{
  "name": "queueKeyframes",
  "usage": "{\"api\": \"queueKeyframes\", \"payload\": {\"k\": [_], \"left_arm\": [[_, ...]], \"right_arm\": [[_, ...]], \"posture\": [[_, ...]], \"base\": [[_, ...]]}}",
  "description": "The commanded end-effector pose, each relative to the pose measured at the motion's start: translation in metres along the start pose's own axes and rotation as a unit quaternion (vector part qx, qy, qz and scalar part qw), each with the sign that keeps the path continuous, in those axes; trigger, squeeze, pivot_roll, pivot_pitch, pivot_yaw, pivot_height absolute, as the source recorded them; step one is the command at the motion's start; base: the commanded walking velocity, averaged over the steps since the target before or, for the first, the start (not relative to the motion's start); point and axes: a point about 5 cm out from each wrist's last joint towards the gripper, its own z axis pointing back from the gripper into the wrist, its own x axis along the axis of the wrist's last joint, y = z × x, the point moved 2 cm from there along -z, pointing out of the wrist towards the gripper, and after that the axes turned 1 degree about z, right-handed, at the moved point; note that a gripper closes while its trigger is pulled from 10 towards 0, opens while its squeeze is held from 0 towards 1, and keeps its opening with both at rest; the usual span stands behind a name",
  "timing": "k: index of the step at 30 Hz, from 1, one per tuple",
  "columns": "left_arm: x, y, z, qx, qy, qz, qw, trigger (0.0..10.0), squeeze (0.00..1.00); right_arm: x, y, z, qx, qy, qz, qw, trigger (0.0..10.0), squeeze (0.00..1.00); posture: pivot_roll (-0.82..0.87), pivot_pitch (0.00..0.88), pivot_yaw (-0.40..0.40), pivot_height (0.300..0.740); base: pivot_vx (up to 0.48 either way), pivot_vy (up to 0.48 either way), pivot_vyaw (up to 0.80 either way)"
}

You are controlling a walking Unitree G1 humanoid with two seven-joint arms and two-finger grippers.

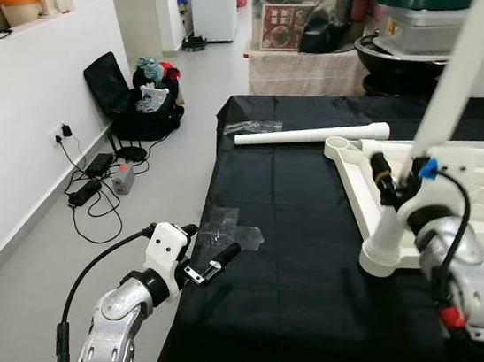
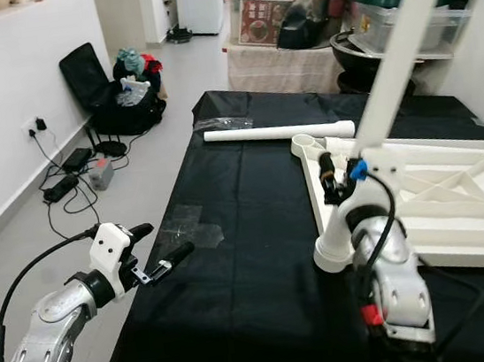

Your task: Building children table

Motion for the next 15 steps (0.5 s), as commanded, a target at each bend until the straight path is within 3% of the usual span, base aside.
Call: {"api": "queueKeyframes", "payload": {"k": [1,2,3,4,6,7,8,9,10,11,14,15], "left_arm": [[-0.002,0.001,-0.001,-0.003,0.005,0.002,1.000,10.0,0.00],[-0.001,0.001,-0.002,-0.002,0.004,0.001,1.000,10.0,0.00],[0.000,0.001,-0.002,-0.001,0.001,0.001,1.000,10.0,0.00],[0.000,0.001,-0.001,0.002,0.001,0.001,1.000,10.0,0.00],[0.000,0.001,-0.001,0.002,0.001,0.001,1.000,10.0,0.00],[-0.001,0.002,0.001,0.004,0.002,0.001,1.000,10.0,0.00],[-0.001,0.002,0.001,0.004,0.002,0.001,1.000,10.0,0.00],[-0.002,0.002,0.002,0.005,0.004,0.001,1.000,10.0,0.00],[-0.002,0.002,0.002,0.005,0.004,0.001,1.000,10.0,0.00],[-0.002,0.003,0.004,0.006,0.004,0.000,1.000,10.0,0.00],[-0.002,0.003,0.004,0.006,0.004,0.000,1.000,10.0,0.00],[-0.002,0.004,0.004,0.007,0.005,0.000,1.000,10.0,0.00]], "right_arm": [[-0.001,0.008,-0.004,0.044,-0.006,-0.011,0.999,1.0,0.00],[-0.010,0.004,-0.004,0.064,0.007,-0.006,0.998,0.0,0.00],[-0.017,-0.003,-0.004,0.051,0.017,0.000,0.999,0.0,0.00],[-0.024,-0.015,-0.006,-0.004,0.026,0.015,1.000,0.0,0.00],[-0.024,-0.015,-0.006,-0.004,0.026,0.015,1.000,0.0,0.00],[-0.028,-0.027,-0.007,-0.075,0.040,0.020,0.996,0.0,0.00],[-0.028,-0.027,-0.007,-0.075,0.040,0.020,0.996,0.0,0.00],[-0.034,-0.048,-0.003,-0.194,0.064,0.026,0.979,0.0,0.00],[-0.034,-0.048,-0.003,-0.194,0.064,0.026,0.979,0.0,0.00],[-0.038,-0.064,0.013,-0.317,0.082,0.021,0.945,0.0,0.00],[-0.038,-0.064,0.013,-0.317,0.082,0.021,0.945,0.0,0.00],[-0.037,-0.063,0.032,-0.388,0.079,0.030,0.918,0.0,0.00]], "posture": [[0.02,0.000,-0.085,0.740],[0.03,0.000,-0.091,0.740],[0.04,0.000,-0.095,0.740],[0.04,0.000,-0.095,0.740],[0.04,0.000,-0.095,0.740],[0.04,0.000,-0.095,0.740],[0.04,0.000,-0.095,0.740],[0.04,0.000,-0.092,0.740],[0.04,0.000,-0.092,0.740],[0.04,0.000,-0.093,0.740],[0.04,0.000,-0.093,0.740],[0.04,0.000,-0.083,0.740]], "base": [[0.000,0.000,0.00],[0.000,0.000,0.00],[0.000,0.000,0.00],[0.000,0.000,0.00],[0.000,0.000,0.00],[0.000,0.000,0.00],[0.000,0.000,0.00],[0.000,0.000,0.00],[0.000,0.000,0.00],[0.000,0.000,0.00],[0.000,0.000,0.00],[0.000,0.000,0.00]]}}
